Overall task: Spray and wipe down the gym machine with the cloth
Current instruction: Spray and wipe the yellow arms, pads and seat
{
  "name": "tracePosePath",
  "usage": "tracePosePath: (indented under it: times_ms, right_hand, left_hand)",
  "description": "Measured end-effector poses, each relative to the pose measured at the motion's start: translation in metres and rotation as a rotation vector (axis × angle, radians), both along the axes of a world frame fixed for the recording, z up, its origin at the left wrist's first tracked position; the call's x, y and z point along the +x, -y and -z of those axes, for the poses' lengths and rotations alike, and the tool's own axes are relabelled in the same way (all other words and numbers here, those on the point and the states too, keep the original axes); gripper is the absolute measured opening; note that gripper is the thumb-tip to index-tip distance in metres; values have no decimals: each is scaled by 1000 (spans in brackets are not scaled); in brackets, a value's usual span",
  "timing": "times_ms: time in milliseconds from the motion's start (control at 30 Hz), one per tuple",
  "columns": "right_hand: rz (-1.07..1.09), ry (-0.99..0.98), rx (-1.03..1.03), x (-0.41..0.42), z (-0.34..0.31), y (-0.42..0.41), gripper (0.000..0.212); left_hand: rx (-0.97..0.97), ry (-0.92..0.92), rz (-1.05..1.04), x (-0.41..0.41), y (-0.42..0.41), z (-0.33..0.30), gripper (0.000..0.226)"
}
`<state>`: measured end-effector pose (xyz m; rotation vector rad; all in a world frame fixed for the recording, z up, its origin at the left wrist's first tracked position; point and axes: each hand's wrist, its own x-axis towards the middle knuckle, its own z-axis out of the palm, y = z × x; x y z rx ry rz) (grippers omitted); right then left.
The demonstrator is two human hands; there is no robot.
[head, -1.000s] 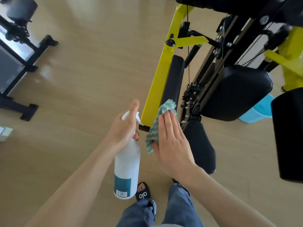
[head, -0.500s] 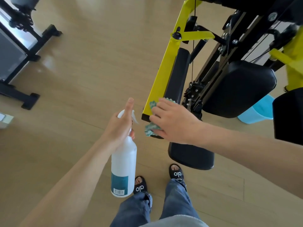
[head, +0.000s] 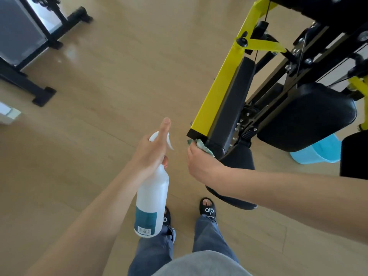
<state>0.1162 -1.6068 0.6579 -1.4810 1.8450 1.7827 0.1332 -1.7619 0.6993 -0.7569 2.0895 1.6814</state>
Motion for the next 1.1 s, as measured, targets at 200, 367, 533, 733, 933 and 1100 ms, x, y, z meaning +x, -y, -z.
tracePosePath:
  times_ms: [200,367,533,733,933,1100]
  right_hand:
    - [-106,81,84,-13,25,3,27]
    - [-141,109,150,-13,33,1,22]
    - [-295,17,0,-2,19,-43,42]
    - [-402,106,-458,-27,-28,-124,71]
    - [468,353,-1485,-63,-27,-142,64]
    - [1533,529,-2384,-62,5,-84,54]
  left_hand:
    - [3,46,11,1,-9,7,74]
    - [-6,36,20,1,-22,6,71]
    - [-41,31,53,-3,-33,-5,77]
    - [-49,-7,21,-20,-49,-20,70]
    - [-75,-47,0,-34,-72,-30,70]
    - [-125,-58,62,-40,-92,-41,77]
